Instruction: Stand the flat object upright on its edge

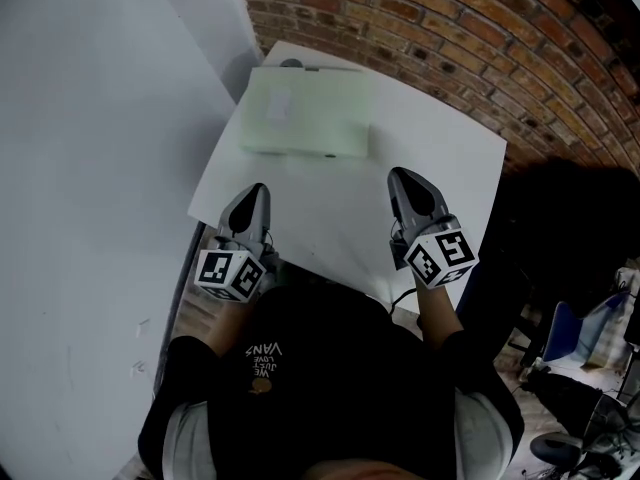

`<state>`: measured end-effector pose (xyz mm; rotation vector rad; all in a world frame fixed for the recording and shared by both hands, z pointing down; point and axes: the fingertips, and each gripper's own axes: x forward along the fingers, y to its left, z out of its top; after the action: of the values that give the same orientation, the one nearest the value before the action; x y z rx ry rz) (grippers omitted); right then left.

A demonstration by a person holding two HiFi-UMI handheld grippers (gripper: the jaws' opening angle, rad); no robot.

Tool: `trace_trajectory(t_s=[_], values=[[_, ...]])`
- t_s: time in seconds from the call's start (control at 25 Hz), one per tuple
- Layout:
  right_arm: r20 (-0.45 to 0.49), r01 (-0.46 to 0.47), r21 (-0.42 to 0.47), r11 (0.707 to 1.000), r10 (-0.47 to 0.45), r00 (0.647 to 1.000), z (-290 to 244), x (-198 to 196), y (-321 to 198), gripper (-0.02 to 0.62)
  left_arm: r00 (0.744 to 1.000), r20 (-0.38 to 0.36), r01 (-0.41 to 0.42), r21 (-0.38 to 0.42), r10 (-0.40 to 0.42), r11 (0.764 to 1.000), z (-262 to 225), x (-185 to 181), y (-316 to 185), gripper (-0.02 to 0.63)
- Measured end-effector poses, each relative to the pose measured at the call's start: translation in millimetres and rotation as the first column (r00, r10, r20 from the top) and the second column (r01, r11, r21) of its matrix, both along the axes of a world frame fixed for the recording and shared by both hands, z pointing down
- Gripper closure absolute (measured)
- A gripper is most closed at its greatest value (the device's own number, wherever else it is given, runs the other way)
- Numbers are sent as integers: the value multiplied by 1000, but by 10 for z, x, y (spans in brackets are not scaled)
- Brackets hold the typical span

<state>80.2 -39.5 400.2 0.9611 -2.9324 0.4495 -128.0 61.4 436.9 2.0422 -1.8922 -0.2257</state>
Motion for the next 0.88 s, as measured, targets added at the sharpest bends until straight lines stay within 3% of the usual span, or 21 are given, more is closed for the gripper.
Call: trace_trajectory(t_s=[0.88], values=[[-67, -22, 71, 997, 27, 997, -74, -402, -865, 594, 992, -118, -44, -81, 34, 996, 370, -277, -579, 607]])
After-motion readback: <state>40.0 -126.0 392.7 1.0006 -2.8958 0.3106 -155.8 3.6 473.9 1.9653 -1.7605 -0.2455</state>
